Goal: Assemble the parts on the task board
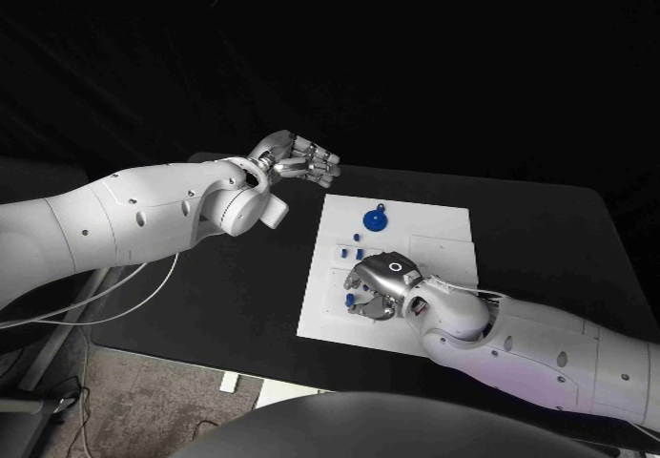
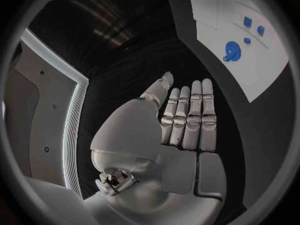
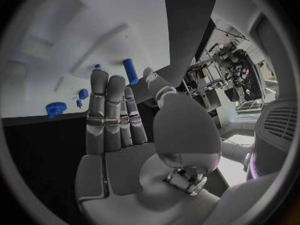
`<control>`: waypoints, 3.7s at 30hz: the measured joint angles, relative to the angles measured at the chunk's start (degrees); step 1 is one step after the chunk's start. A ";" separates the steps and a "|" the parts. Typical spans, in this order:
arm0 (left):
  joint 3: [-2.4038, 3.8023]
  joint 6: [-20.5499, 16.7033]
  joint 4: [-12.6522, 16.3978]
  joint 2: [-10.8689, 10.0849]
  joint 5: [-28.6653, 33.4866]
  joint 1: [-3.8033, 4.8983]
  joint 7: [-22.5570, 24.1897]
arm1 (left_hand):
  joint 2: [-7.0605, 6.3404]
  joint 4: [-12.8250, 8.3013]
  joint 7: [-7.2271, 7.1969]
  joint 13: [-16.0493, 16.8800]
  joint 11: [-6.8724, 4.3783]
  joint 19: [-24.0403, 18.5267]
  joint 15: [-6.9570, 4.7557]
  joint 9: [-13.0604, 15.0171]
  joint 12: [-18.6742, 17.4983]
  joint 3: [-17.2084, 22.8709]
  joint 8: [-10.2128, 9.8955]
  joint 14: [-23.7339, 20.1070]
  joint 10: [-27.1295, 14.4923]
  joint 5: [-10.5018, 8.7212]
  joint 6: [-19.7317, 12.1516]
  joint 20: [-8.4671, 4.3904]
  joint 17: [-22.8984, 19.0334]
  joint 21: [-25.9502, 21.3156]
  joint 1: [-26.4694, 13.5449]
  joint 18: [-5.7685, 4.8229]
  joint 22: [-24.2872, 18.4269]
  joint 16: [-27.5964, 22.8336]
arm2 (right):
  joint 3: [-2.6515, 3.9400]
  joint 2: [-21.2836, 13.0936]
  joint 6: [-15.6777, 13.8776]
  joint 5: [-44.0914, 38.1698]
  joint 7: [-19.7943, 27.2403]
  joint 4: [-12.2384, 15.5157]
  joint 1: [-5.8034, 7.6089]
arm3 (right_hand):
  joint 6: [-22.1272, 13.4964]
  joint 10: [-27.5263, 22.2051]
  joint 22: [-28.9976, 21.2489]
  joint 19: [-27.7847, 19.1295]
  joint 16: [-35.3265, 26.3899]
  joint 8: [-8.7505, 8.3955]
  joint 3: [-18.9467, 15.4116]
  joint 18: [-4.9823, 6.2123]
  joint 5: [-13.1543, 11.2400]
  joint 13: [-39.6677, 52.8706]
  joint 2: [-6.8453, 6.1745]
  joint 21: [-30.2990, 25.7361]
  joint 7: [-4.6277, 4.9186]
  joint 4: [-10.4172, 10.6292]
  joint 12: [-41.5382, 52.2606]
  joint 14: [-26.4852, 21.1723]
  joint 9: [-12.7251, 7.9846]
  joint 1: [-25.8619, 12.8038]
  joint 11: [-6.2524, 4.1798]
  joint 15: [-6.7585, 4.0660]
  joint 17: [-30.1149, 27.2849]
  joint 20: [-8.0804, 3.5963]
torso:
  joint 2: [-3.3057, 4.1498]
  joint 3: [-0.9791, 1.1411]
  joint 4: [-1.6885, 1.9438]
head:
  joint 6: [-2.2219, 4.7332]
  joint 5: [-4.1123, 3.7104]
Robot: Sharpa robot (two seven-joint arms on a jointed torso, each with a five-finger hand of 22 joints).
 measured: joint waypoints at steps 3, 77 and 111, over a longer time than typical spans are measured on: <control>0.00 0.01 0.00 -0.13 -0.01 0.00 -0.05 | 0.00 0.00 0.00 0.00 0.00 0.00 0.00 0.00 0.00 0.00 0.00 0.00 0.00 0.00 0.00 0.00 0.00 0.00 0.00 0.00 0.00 0.00 | 0.23 -1.47 -1.63 1.26 0.32 1.56 0.29 | -0.45 -0.09 -0.34 0.03 0.00 0.00 -2.04 0.00 0.00 0.00 -0.28 -0.25 -0.28 1.57 0.00 0.00 0.00 -0.28 -0.09 0.00 -0.26 0.02 | -0.01 0.04 -0.02 | 0.00 -0.40; -1.32 1.74 -1.68 -0.87 0.02 -0.65 -0.67 | 0.23 1.82 0.00 0.00 0.00 0.62 0.00 0.00 0.00 0.09 0.00 0.00 0.00 0.00 0.00 0.20 0.04 0.00 -0.23 0.01 -3.07 0.00 | 1.40 -13.48 16.22 43.09 -23.79 1.10 2.91 | 0.64 3.30 4.79 1.04 20.64 -0.12 9.88 -3.54 0.18 57.59 -0.35 15.98 -4.31 15.42 54.95 4.13 41.28 -16.53 -6.73 -4.11 32.77 -4.33 | -1.59 1.06 -2.16 | -0.01 -6.75; -1.32 2.35 -1.52 -0.91 0.03 -0.64 -1.22 | 0.23 2.75 0.00 0.00 0.00 1.03 0.00 0.00 0.00 0.18 0.00 0.00 0.00 0.00 -0.41 0.20 0.07 0.00 -0.23 0.01 -4.73 0.00 | 1.41 -13.19 12.04 44.39 -24.27 1.67 2.90 | 2.62 4.24 4.78 1.03 20.35 -0.28 16.00 -3.54 5.93 57.46 2.47 18.33 -4.41 2.95 54.54 4.32 31.51 -18.37 -7.04 -4.30 33.59 -4.32 | -1.54 1.07 -2.27 | -0.01 -6.28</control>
